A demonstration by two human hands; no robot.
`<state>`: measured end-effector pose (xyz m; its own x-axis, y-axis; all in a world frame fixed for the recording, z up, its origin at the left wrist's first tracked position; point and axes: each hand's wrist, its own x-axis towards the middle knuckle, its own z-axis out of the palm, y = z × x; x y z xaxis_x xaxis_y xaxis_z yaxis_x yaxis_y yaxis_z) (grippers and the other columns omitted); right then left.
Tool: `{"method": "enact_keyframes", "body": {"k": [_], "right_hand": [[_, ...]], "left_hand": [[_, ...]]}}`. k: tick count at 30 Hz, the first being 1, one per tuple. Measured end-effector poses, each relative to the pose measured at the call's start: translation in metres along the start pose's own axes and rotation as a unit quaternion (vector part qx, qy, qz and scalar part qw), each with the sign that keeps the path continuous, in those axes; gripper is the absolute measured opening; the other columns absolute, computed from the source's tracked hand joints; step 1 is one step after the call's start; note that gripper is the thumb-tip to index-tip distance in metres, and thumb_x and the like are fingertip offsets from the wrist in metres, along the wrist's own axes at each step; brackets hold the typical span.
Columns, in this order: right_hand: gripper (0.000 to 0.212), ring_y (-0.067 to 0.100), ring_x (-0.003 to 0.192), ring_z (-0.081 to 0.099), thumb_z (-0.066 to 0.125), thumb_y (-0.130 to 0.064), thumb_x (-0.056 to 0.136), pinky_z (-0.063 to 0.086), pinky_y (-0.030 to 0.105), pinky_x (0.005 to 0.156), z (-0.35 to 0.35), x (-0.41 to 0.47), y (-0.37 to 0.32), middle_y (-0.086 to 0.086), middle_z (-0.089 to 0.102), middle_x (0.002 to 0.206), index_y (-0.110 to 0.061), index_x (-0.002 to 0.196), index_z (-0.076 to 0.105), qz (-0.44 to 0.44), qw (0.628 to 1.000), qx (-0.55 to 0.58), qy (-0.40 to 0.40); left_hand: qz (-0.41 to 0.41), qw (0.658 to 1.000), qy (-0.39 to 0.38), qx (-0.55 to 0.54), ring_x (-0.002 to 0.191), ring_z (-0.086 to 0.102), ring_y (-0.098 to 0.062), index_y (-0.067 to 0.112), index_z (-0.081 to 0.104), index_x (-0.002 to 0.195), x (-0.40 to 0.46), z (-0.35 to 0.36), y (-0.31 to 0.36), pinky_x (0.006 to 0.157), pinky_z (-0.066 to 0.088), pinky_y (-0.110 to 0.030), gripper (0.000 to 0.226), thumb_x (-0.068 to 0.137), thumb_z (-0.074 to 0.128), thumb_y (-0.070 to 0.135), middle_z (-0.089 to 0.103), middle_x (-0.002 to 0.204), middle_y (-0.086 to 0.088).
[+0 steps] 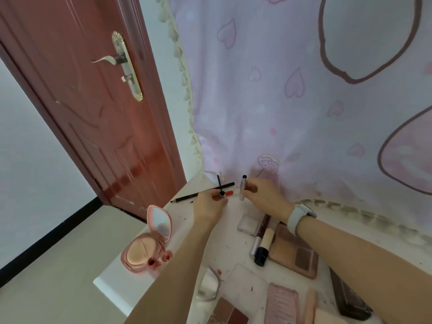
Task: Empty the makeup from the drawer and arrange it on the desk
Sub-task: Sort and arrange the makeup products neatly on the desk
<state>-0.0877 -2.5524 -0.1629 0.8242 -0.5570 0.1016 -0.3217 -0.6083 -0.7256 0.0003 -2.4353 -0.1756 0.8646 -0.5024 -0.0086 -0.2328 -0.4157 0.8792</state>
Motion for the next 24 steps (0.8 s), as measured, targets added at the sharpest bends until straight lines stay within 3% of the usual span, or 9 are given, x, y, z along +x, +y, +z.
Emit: {"method": "enact_keyframes", "body": {"k": [2,4,6,9,14,19,24], "right_hand": [[0.018,0.020,0.070,0.047,0.054,-0.011,0.088,0.030,0.028,0.059,0.002,0.005,0.003,0.011,0.055,0.074,0.004,0.080,0.059,-0.007,1.000,-0.023,-0.010],[0.015,0.023,0.074,0.049,0.053,-0.011,0.088,0.032,0.024,0.060,0.002,0.008,0.008,0.012,0.058,0.078,0.000,0.079,0.058,-0.012,0.999,-0.038,-0.015],[0.012,0.020,0.073,0.047,0.053,-0.010,0.087,0.031,0.012,0.053,0.001,0.010,0.011,0.002,0.053,0.069,-0.006,0.076,0.056,-0.013,0.999,-0.043,-0.011],[0.010,0.016,0.073,0.046,0.054,-0.008,0.088,0.035,0.008,0.058,0.000,0.010,0.016,-0.003,0.051,0.069,-0.005,0.080,0.059,-0.017,1.000,-0.025,0.000],[0.010,0.017,0.077,0.050,0.056,-0.007,0.085,0.029,0.023,0.059,-0.004,0.008,0.023,0.009,0.061,0.081,-0.001,0.085,0.063,-0.029,0.999,-0.027,0.012],[0.004,0.015,0.077,0.050,0.058,-0.007,0.084,0.029,0.020,0.064,-0.003,0.006,0.024,0.001,0.057,0.079,-0.006,0.085,0.062,-0.046,0.999,-0.021,0.022],[0.009,0.013,0.081,0.051,0.058,-0.008,0.085,0.031,0.018,0.068,-0.002,0.007,0.026,0.004,0.062,0.088,-0.006,0.093,0.064,-0.045,0.999,-0.018,0.019]], "left_hand": [[0.006,1.000,-0.005,-0.001,0.076,0.055,-0.012,0.008,0.070,0.097,0.003,0.006,0.000,0.065,0.043,-0.022,0.018,0.081,0.062,0.006,0.069,0.089,-0.006],[0.016,1.000,-0.011,0.003,0.077,0.057,-0.013,0.009,0.070,0.096,0.006,0.011,0.001,0.061,0.041,-0.018,0.017,0.080,0.063,0.006,0.070,0.090,-0.005],[0.030,0.999,-0.023,0.017,0.087,0.063,-0.018,0.007,0.069,0.101,0.009,0.016,0.003,0.069,0.042,-0.019,0.021,0.081,0.064,0.007,0.071,0.096,-0.008],[0.052,0.997,-0.040,0.049,0.100,0.061,-0.017,0.006,0.065,0.113,0.012,0.022,0.009,0.081,0.039,-0.015,0.030,0.083,0.064,0.008,0.069,0.105,-0.008],[0.088,0.993,-0.036,0.074,0.095,0.061,-0.017,0.004,0.066,0.108,0.011,0.029,0.013,0.075,0.037,-0.013,0.024,0.084,0.061,0.005,0.069,0.103,-0.010],[0.098,0.992,-0.037,0.074,0.081,0.056,-0.012,0.000,0.068,0.097,0.010,0.033,0.014,0.069,0.034,-0.013,0.016,0.083,0.061,0.004,0.070,0.096,-0.012],[0.098,0.991,-0.042,0.078,0.097,0.062,-0.017,0.004,0.068,0.103,0.009,0.032,0.015,0.077,0.036,-0.013,0.021,0.083,0.061,0.005,0.070,0.100,-0.008]]}}
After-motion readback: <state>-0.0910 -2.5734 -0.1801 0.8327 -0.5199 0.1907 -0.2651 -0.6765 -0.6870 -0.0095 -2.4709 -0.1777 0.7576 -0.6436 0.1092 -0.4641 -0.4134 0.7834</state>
